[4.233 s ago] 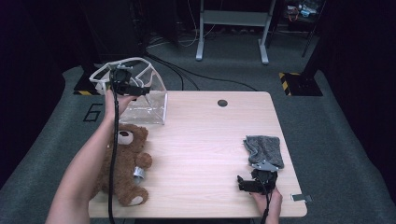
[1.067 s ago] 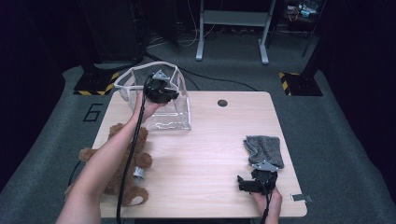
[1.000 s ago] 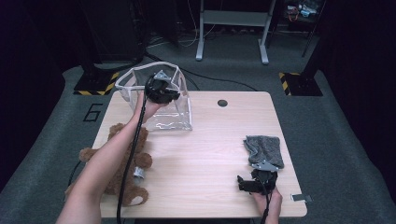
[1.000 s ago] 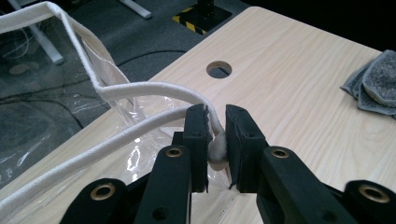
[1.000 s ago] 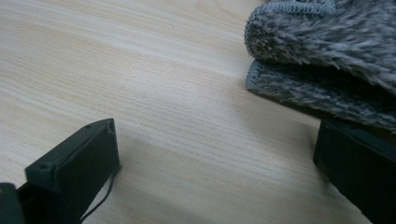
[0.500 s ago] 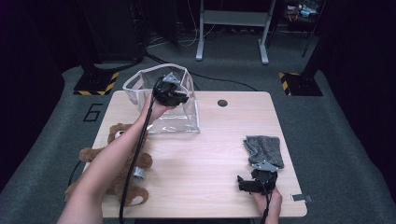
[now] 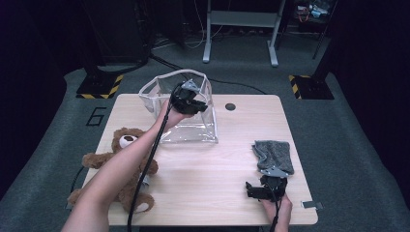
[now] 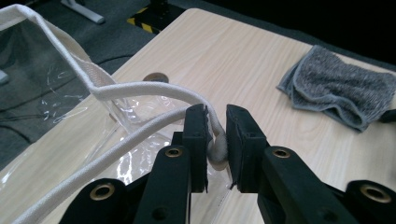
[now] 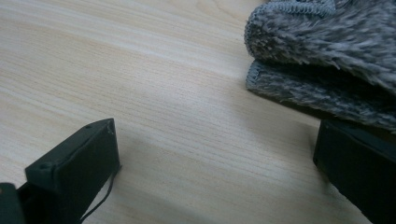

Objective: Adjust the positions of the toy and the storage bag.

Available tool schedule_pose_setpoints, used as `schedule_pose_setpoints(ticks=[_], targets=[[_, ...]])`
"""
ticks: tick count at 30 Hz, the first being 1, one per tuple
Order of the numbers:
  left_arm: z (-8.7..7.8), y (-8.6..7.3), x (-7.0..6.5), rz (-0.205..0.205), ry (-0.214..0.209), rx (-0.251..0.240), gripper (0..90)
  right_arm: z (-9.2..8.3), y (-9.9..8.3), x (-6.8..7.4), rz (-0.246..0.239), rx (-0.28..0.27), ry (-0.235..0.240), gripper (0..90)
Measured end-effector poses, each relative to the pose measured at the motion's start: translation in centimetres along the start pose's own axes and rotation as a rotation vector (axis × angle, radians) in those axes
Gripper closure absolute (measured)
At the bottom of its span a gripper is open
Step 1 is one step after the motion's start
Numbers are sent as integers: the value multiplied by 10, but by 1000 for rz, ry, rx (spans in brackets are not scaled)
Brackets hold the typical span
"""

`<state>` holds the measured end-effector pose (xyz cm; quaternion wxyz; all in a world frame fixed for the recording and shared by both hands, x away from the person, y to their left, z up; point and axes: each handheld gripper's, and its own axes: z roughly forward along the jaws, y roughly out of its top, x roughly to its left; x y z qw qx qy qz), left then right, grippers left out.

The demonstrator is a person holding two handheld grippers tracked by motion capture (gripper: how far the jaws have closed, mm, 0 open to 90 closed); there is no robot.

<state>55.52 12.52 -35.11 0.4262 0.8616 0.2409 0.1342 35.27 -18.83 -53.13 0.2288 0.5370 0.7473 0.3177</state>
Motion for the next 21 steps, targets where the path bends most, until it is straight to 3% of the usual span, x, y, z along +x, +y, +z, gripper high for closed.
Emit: schedule_pose_setpoints(ticks=[7, 16, 19, 20, 21], targets=[[8, 4, -11, -18, -12, -16, 782, 0, 0, 0, -5, 2, 2, 0], [11, 7, -23, -8, -33, -18, 777, 0, 0, 0, -4, 3, 2, 0], [11, 8, -27, 0, -29, -25, 721, 0, 0, -1, -8, 1, 2, 0], [9, 8, -27, -25, -24, -32, 662, 0, 0, -1, -7, 2, 2, 0], [8, 9, -26, -24, -13, -32, 618, 0, 0, -1, -7, 2, 2, 0]])
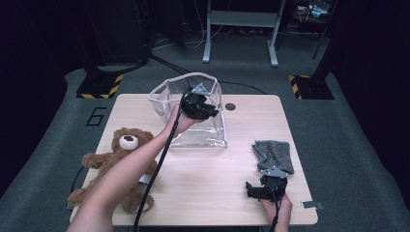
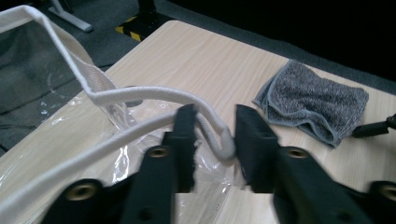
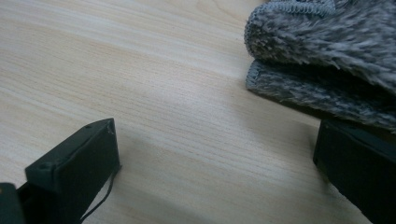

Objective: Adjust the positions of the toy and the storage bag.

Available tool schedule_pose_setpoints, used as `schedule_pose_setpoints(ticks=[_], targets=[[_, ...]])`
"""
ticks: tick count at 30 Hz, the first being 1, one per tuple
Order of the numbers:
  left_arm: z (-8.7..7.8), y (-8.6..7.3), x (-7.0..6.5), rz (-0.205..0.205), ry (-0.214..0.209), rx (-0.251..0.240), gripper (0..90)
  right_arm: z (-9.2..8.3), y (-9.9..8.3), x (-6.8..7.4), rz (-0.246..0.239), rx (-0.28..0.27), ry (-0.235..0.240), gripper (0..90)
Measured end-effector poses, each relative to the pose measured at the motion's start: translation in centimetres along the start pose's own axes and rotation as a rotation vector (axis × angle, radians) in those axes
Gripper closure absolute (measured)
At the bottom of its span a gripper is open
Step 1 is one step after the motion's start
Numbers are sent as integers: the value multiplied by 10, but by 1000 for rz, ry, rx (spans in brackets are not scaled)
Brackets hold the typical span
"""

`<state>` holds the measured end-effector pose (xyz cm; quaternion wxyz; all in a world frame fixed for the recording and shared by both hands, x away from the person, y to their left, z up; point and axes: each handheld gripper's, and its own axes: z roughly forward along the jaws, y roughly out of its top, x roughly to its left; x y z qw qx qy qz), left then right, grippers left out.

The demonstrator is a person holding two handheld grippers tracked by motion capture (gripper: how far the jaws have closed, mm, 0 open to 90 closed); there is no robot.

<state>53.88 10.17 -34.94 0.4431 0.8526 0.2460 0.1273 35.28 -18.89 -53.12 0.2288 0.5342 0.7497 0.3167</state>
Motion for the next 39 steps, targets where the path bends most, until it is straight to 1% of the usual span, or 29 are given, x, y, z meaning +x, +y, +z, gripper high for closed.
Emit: schedule_pose_setpoints(ticks=[2, 3, 5, 7, 8, 9, 10, 11, 12, 14, 16, 18, 20, 21, 22, 23, 24, 25, 26, 27, 28, 29, 30, 32, 33, 34, 35, 37, 39], targets=[[-6, 0, 1, -10, 31, 0, 501, 0, 0, 0, 1, 1, 0, 0], [-10, 0, 3, -7, 42, 3, 453, 0, 0, 0, 1, 1, 0, 0], [-17, 0, 6, -20, 57, -6, 382, 0, 0, 0, 1, 0, 0, 0], [-27, -1, 11, -26, 78, -11, 335, 0, 0, 0, 1, 1, 0, 0], [-33, -2, 13, -38, 97, -11, 317, 0, 0, 0, 1, 1, -1, 0], [-38, -4, 17, -34, 108, -8, 304, 0, 0, 0, 2, 1, -1, 0], [-45, -5, 21, -39, 114, -5, 287, 0, 0, 1, 8, 3, -1, 0], [-52, -7, 24, -53, 136, -14, 263, 0, 0, 1, 9, 4, -1, 0], [-56, -9, 27, -61, 142, -20, 249, 0, 0, 1, 9, 5, -2, 0], [-69, -13, 35, -83, 171, -32, 221, -1, 0, 1, 4, 8, -1, 0], [-81, -19, 44, -117, 196, -46, 196, -1, 1, 1, 12, 7, -1, 0], [-93, -26, 55, -150, 226, -50, 175, -1, 1, 1, 12, 12, -1, 0], [-102, -31, 64, -171, 251, -53, 155, -1, 2, 1, 4, 13, -3, 0], [-102, -31, 64, -171, 251, -53, 150, -1, 2, 1, -4, 13, -1, 0], [-112, -38, 75, -195, 267, -50, 139, -2, 2, 2, -4, 15, -1, 0], [-114, -41, 81, -208, 278, -43, 127, -2, 4, 3, -6, 10, 7, 0], [-117, -45, 86, -222, 294, -42, 106, -2, 6, 6, -12, 5, 8, 0], [-119, -49, 92, -241, 302, -37, 93, -4, 9, 10, -24, 0, 8, 0], [-121, -53, 99, -262, 313, -33, 92, -6, 13, 14, -42, -3, 12, 0], [-122, -56, 103, -272, 317, -26, 87, -7, 20, 19, -59, -16, 18, 0], [-121, -59, 106, -309, 327, -39, 82, -8, 24, 23, -61, -25, 23, 0], [-122, -62, 110, -320, 332, -30, 78, -8, 30, 26, -87, -31, 26, 0], [-121, -66, 115, -338, 344, -26, 72, -7, 37, 30, -98, -36, 38, 0], [-121, -71, 122, -362, 337, -13, 65, -4, 51, 35, -119, -50, 48, 1], [-120, -73, 124, -382, 328, -7, 56, -1, 57, 37, -115, -53, 60, 3], [-120, -73, 124, -382, 328, -7, 52, -1, 57, 37, -115, -53, 60, 3], [-117, -77, 129, -390, 342, -1, 50, 5, 69, 40, -134, -75, 65, 11], [-115, -79, 130, -414, 343, -4, 53, 10, 79, 43, -134, -71, 76, 12], [-114, -79, 131, -416, 345, -4, 60, 18, 90, 47, -152, -71, 78, 15]])
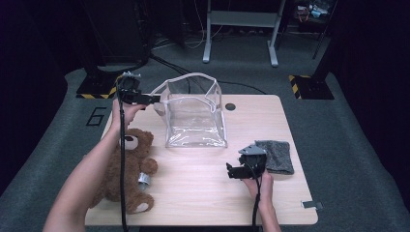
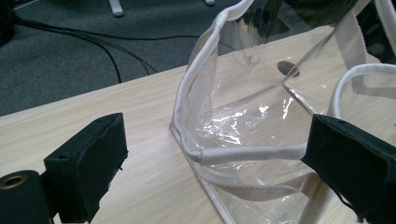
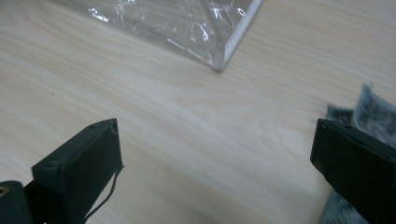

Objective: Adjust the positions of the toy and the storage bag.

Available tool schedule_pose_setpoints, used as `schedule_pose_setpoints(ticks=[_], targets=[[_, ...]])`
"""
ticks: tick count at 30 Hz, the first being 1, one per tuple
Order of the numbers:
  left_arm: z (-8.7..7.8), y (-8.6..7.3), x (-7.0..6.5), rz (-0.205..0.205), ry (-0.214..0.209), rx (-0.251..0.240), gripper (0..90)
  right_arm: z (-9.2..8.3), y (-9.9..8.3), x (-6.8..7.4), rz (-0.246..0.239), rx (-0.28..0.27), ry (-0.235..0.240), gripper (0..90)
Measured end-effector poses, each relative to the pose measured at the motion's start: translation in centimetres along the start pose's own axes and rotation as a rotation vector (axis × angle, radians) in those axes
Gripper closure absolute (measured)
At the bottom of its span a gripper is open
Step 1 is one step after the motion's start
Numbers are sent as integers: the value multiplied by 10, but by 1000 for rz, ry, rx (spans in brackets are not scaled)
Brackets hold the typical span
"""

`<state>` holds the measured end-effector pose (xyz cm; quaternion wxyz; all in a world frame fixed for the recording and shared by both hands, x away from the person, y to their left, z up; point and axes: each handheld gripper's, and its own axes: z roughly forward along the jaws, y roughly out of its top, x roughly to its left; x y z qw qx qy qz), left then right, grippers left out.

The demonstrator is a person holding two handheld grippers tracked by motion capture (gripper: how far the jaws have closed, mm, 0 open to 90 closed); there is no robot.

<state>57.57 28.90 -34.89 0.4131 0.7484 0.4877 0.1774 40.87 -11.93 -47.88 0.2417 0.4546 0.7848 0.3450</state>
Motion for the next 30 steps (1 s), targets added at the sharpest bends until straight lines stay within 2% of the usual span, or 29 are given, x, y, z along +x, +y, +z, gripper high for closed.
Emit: schedule_pose_setpoints(ticks=[1, 4, 7, 8, 10, 11, 12, 13, 15, 16, 17, 18, 19, 21, 23, 24, 26, 27, 28, 30], targets=[[2, 0, -1, -11, 4, 0, 67, 5, 5, 1, -7, 4, -1, 19], [3, -1, -2, 19, 21, 3, 104, 19, 19, 2, 8, 19, 12, 38], [4, -1, -3, 28, 24, -7, 153, 32, 29, 2, 13, 19, 14, 92], [4, -2, -3, 27, 9, -3, 168, 37, 32, 1, 7, 9, 15, 134], [5, -3, -4, 31, 13, 1, 228, 47, 36, 0, 8, 15, 17, 177], [5, -4, -5, 18, 1, 3, 243, 50, 37, 0, 16, 16, 10, 245], [5, -3, -4, 31, 8, 1, 260, 55, 39, 0, 32, 11, 11, 280], [5, -3, -4, 29, 9, -1, 285, 59, 40, -1, 21, 15, 13, 284], [6, -3, -4, 22, 15, 3, 308, 65, 44, -1, 25, 14, 5, 385], [7, -4, -6, 3, 16, 4, 315, 68, 46, 0, 38, 25, 9, 397], [8, -5, -7, 3, 19, 15, 337, 71, 48, 0, 35, 28, 4, 473], [9, -5, -7, 6, 26, 23, 343, 74, 50, 0, 44, 35, -5, 502], [9, -4, -6, 23, 30, 22, 358, 76, 51, 1, 39, 38, -10, 517], [8, -5, -7, 12, 34, 20, 404, 80, 52, 2, 46, 48, -26, 582], [6, -5, -5, 20, 32, 31, 462, 82, 52, 3, 41, 47, -38, 655], [6, -6, -4, 15, 36, 14, 497, 83, 53, 2, 38, 58, -47, 673], [5, -6, -2, 26, 36, 23, 522, 85, 53, 3, 49, 57, -53, 697], [4, -7, -1, 9, 28, 23, 547, 86, 54, 3, 55, 55, -67, 737], [3, -7, 0, 21, 28, 26, 554, 86, 54, 2, 50, 56, -66, 748], [4, -8, 1, 5, 32, 10, 572, 86, 54, 2, 40, 57, -72, 769]])
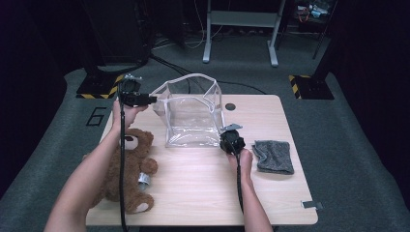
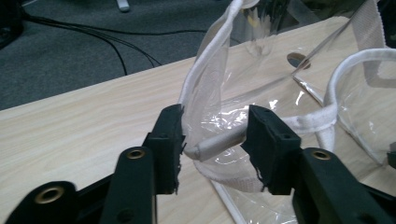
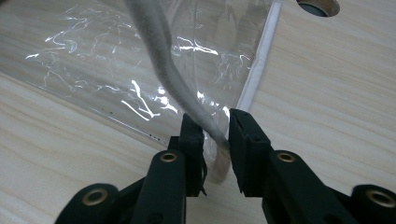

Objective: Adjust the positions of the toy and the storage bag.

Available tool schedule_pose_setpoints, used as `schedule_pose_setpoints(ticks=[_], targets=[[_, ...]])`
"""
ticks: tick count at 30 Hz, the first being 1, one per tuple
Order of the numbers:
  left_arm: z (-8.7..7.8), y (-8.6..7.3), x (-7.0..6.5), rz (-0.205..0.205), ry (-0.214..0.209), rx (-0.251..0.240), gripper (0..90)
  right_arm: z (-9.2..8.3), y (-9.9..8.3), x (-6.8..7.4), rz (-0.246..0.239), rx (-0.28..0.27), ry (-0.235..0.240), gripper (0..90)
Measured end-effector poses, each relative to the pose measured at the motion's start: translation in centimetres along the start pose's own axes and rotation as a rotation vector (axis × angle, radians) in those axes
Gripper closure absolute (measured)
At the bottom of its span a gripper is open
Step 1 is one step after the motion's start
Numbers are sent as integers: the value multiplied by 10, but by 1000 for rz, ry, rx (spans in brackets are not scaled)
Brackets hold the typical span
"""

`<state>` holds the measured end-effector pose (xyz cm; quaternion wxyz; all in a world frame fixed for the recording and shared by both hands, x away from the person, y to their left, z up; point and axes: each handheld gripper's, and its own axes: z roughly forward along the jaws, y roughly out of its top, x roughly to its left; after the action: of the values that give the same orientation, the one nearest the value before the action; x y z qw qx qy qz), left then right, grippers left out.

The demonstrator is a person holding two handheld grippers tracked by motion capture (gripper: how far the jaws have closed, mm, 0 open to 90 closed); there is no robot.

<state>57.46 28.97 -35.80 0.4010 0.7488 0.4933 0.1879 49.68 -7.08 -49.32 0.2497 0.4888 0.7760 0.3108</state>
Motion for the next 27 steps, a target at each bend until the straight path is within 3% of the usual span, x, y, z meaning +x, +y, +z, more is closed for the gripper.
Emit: schedule_pose_setpoints(ticks=[1, 2, 4, 7, 8, 19, 23, 27], targets=[[0, 0, 1, -4, -6, 5, 569, 0, 0, 0, -8, 1, -1, 779], [0, -1, 0, -29, -7, -7, 564, -1, 0, 1, -5, 7, -2, 787], [-1, 0, 1, -40, -13, -49, 541, -1, 0, 1, -6, 8, -5, 796], [0, 2, 0, -49, 22, -69, 506, -2, 0, 1, -18, 7, -6, 809], [1, 2, -1, -46, 35, -65, 503, -2, -1, 1, -23, 6, -3, 814], [6, 0, -5, -27, 6, -34, 581, -8, -6, 5, -56, 4, -12, 859], [5, -2, -7, -66, -26, -37, 585, -11, -9, 5, -55, 1, -6, 860], [3, -4, -9, -22, -29, -37, 611, -15, -13, 4, -54, 1, -3, 860]])
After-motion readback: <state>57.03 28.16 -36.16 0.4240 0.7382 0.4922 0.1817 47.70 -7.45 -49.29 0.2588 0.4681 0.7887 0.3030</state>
